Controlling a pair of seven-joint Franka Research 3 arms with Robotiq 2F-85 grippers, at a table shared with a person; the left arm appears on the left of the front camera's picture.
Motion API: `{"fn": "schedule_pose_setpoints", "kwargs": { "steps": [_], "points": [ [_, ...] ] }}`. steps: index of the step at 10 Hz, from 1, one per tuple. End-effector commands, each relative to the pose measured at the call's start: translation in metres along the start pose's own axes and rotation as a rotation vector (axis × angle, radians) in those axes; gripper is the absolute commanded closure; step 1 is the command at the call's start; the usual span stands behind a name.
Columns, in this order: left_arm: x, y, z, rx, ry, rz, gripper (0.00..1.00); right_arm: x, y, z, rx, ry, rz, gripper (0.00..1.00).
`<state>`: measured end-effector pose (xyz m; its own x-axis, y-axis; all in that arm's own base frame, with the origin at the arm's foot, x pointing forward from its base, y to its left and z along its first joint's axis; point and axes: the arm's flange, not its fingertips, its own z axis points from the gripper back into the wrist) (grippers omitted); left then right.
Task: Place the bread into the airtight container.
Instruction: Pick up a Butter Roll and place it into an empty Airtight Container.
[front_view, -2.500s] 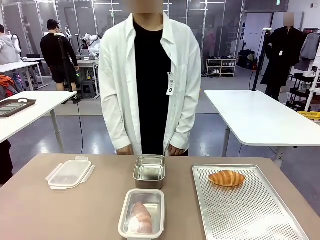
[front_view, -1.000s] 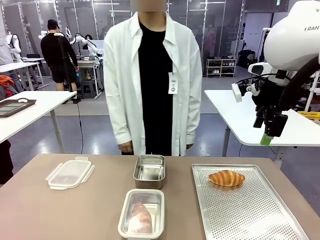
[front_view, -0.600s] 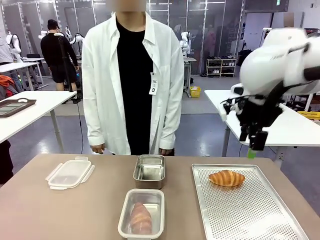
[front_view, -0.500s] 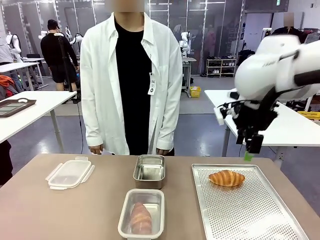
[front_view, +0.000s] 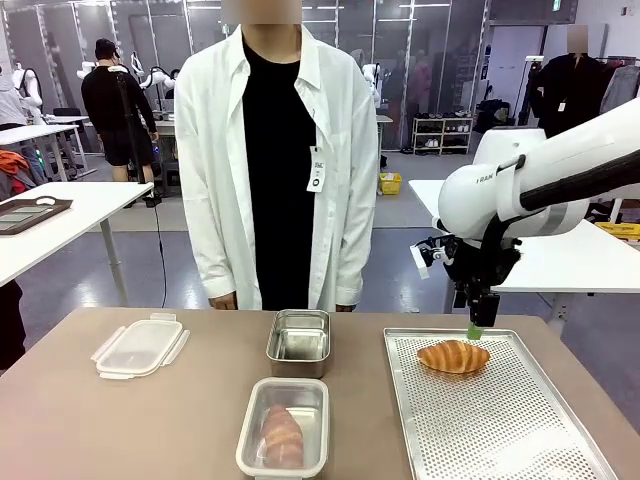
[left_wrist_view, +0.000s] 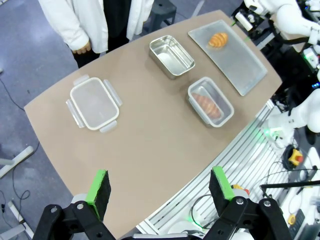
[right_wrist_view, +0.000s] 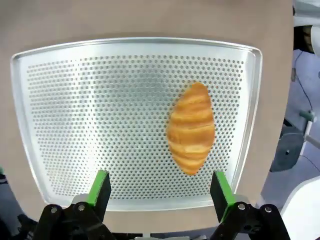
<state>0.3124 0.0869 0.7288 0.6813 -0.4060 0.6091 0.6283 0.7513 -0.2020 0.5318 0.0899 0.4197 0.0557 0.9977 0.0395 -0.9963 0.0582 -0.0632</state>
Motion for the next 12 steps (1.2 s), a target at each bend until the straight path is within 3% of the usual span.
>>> {"fn": "schedule_pose_setpoints", "kwargs": {
  "steps": [1, 5, 12],
  "points": [
    [-0.001, -0.001, 0.001, -0.011, -0.002, -0.019, 0.0, 0.0, -0.015, -0.017, -0.022, -0.032, -0.02, 0.0],
    [-0.001, -0.001, 0.001, -0.011, -0.002, -0.019, 0.0, -0.004, -0.038, -0.063, -0.018, -0.025, -0.094, 0.0],
    [-0.001, -0.001, 0.001, -0.011, -0.002, -0.019, 0.0, -0.01, -0.059, -0.103, 0.054, 0.001, -0.125, 0.0]
  ]
}}
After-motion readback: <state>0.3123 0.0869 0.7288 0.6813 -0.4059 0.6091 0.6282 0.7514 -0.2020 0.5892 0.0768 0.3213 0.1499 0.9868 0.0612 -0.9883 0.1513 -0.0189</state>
